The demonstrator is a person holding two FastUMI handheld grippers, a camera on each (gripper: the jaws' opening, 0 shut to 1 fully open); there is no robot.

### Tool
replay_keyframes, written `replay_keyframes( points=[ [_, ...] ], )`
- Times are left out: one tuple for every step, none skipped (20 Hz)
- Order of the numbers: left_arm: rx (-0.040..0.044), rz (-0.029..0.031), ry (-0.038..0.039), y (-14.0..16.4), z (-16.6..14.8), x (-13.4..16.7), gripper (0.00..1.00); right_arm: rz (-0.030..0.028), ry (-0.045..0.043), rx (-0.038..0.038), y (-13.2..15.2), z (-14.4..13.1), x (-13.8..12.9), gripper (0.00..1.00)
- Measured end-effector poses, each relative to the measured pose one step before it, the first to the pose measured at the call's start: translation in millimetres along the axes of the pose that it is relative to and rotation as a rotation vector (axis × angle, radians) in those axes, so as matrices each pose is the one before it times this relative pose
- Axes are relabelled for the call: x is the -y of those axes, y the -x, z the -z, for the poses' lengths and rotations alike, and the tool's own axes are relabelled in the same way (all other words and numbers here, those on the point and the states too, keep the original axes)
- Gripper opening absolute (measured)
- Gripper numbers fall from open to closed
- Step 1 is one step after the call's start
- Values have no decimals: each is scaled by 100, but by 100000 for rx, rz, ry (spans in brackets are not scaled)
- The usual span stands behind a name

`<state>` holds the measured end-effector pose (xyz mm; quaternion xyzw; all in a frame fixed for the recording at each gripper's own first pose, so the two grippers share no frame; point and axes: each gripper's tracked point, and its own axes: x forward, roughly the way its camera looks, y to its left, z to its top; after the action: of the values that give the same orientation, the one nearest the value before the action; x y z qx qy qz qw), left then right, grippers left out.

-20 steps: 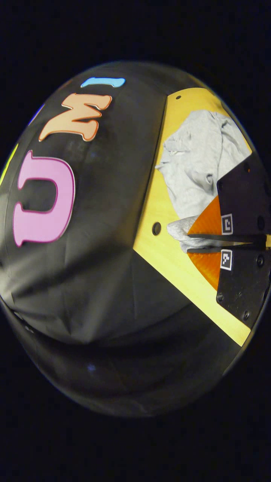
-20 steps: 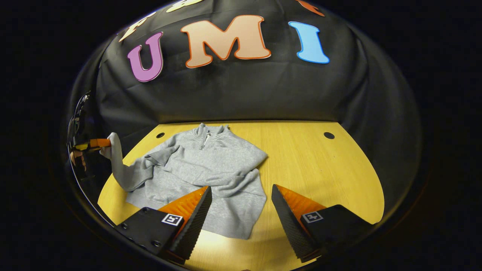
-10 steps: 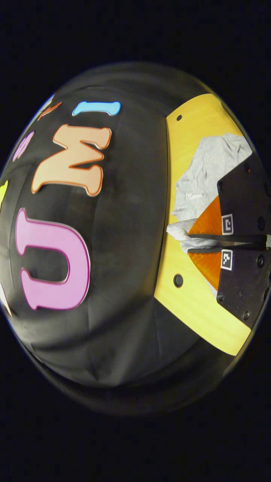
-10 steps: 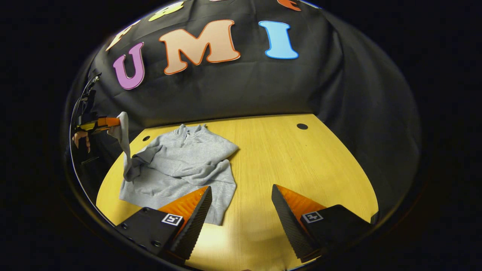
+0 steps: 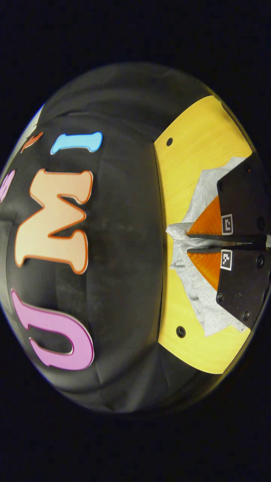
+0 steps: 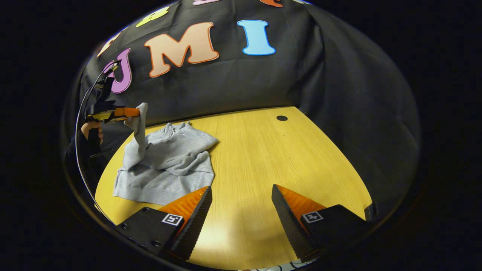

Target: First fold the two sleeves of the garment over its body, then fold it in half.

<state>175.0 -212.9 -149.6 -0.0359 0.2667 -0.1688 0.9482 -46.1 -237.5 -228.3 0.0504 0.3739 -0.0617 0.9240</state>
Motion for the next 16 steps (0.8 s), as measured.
replay_keyframes(
  points=[
    [-933, 1942, -1295, -411, 340, 1505, 0, 746, -757, 66, 314, 118, 722, 99],
    [-882, 1401, -680, -469, 329, 1246, 0, 876, -698, -147, 200, 247, 721, 99],
    [-982, 1394, -516, -583, 304, 1188, 0, 801, -684, -346, 92, 148, 557, 96],
    [-1124, 968, -200, -427, 520, 824, 0, 739, -705, -321, 89, 211, 534, 99],
    [-1719, 714, -107, -667, 573, 929, 0, 524, -622, -106, 139, 61, 501, 96],
    [-2141, 470, 42, -453, 725, 652, 0, 504, -495, 112, 211, 85, 377, 99],
    [-1914, 190, 93, -537, 772, 617, 2, 307, -345, 65, 106, 36, 339, 99],
    [-1483, 176, 60, -383, 622, 524, 0, 295, -197, -18, 27, 106, 183, 96],
    [-1451, 302, 135, -450, 647, 459, 0, 312, -62, -22, 58, 70, 159, 99],
    [-1341, 451, 136, -208, 660, 572, 0, 145, -19, -198, 145, 124, 245, 99],
    [-1351, 695, -176, -295, 547, 383, 0, 17, 28, -215, 39, 146, 77, 99],
    [-903, 718, -485, -351, 481, 440, 1, 61, 10, -415, -114, 257, 28, 96],
    [-571, 538, -1046, -242, 306, 306, 2, -117, -94, -296, 64, 138, -38, 99],
    [-643, 1120, -1053, -227, 203, 403, 4, -355, -213, -328, -69, 120, -164, 99],
    [-774, 1574, -380, -130, 221, 480, 6, -538, -284, -145, 47, 9, -242, 96],
    [-223, 2448, 1175, 37, 258, 693, 13, -713, -348, -16, -133, -33, -339, 96]
  ],
)
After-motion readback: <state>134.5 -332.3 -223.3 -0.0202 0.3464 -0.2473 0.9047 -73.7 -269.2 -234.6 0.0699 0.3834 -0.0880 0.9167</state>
